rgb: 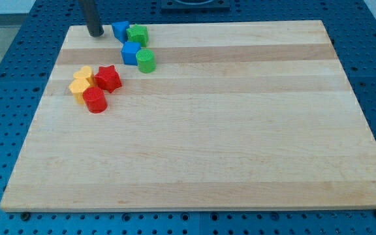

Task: Place the green star at the top center of the board

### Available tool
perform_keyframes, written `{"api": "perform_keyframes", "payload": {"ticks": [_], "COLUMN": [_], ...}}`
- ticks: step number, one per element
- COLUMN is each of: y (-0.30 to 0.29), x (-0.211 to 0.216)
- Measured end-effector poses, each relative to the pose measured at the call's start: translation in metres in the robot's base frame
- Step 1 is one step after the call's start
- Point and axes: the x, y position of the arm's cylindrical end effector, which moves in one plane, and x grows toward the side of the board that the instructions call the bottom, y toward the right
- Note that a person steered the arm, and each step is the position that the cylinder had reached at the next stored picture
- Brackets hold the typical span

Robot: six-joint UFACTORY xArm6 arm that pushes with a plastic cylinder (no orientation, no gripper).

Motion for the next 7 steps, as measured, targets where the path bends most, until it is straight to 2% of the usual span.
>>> {"api": "perform_keyframes", "payload": {"ticks": [2, 4, 7], "y": [0.045, 0.046, 0.110], "x": [-0.010, 0.015, 0.032]}}
